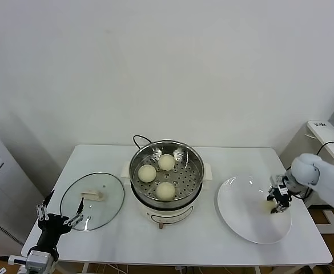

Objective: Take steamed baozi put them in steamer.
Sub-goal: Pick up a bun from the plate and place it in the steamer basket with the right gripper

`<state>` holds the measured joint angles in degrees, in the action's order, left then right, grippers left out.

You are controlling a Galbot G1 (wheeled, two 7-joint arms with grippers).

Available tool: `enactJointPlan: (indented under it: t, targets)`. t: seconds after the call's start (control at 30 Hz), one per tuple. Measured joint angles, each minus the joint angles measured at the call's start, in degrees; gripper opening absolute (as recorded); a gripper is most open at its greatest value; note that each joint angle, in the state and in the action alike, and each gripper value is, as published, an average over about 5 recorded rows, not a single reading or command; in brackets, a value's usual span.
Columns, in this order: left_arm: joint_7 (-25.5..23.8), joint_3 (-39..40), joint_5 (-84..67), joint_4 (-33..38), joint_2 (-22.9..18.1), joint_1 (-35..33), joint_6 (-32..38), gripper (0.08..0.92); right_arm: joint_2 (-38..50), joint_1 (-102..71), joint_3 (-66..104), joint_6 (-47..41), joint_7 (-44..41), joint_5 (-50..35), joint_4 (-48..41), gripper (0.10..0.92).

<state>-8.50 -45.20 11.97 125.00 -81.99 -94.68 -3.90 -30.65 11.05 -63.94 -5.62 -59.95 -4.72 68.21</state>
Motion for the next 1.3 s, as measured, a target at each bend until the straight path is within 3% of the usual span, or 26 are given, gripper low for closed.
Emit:
enactJointPlan:
  t: [0.37,0.63,0.83,1.3]
  targets:
    - [0.15,-0.02,-0.02,0.39,-0.08,0.69,-0.11,0.823,-10.37,25.65,-16.26,-2.66,-0.77,-22.34,1.91,0.43]
    - [0.16,-0.12,-0.25,0.29,-0.23,0.62,-0.09,0.823,-19.95,32.43,-19.33,-8.02,1.08,-34.23,5.05,0.424]
    - [0.16,-0.35,-0.59,-0.01,-0.43,0.5,0.0,0.823,-24.5,31.1,-20.05,-12.12,3.65,-36.56,6.56,0.431]
    - [0.13,-0.1,-0.83,-0.62,-0.11,1.21,-0.1,0.823,-27.08,23.78,-20.26,-15.62,8.9,-33.21,5.53,0.439]
